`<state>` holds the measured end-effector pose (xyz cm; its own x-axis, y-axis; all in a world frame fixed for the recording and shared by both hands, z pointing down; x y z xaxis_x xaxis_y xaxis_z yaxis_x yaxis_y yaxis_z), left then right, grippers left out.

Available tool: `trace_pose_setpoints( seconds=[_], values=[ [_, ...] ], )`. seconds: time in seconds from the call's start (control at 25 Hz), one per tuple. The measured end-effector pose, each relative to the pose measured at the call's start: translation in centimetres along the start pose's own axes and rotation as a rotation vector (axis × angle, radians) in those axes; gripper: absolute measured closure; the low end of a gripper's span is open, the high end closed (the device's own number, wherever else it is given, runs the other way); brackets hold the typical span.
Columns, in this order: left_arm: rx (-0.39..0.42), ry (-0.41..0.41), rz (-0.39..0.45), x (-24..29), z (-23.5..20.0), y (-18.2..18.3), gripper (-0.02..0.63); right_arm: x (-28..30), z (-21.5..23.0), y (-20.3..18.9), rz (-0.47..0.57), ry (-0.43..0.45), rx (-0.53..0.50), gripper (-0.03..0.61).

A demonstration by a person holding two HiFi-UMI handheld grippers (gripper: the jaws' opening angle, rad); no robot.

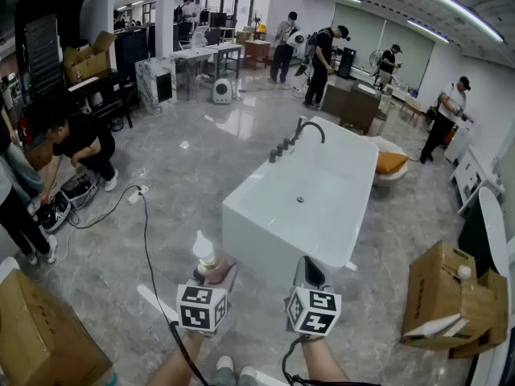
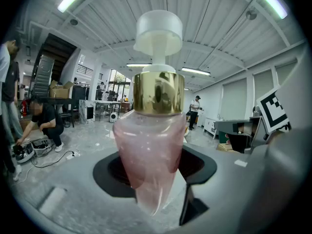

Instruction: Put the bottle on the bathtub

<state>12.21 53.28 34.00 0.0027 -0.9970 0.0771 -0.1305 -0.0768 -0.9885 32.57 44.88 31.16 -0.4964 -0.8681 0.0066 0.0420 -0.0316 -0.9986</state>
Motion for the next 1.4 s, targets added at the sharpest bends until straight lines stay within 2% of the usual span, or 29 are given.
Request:
trace_pose_setpoints(
  seconds=[0.6, 0.92, 1.4],
  values=[
    [0.016, -0.025, 0.005, 1.5, -5.1, 1.0, 0.354, 4.2, -3.8, -0.1, 0.011, -0.025, 0.059, 0.575],
    [0.024, -0.033, -0.008, 4.0, -7.4, 0.5, 0.354, 7.6, -4.1, -1.4, -0.002, -0.038, 0.095, 0.575],
    [0.013, -0.007, -0.008, 12.0, -10.9, 0.8, 0.354, 17.1, -3.0, -1.9, -0.007, -0.013, 0.096, 0.575]
  ],
)
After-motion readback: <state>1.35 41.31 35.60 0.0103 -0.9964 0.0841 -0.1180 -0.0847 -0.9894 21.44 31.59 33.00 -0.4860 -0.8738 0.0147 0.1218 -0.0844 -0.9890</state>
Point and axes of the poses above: the fingertips, and each gripper's own axes: x forward along the fingers, z to its right, y out of its top, the point moved 4 cm from there along -x, backward along the fingers, and after that the axes turned 14 degrees about z, right-handed, at the moved point
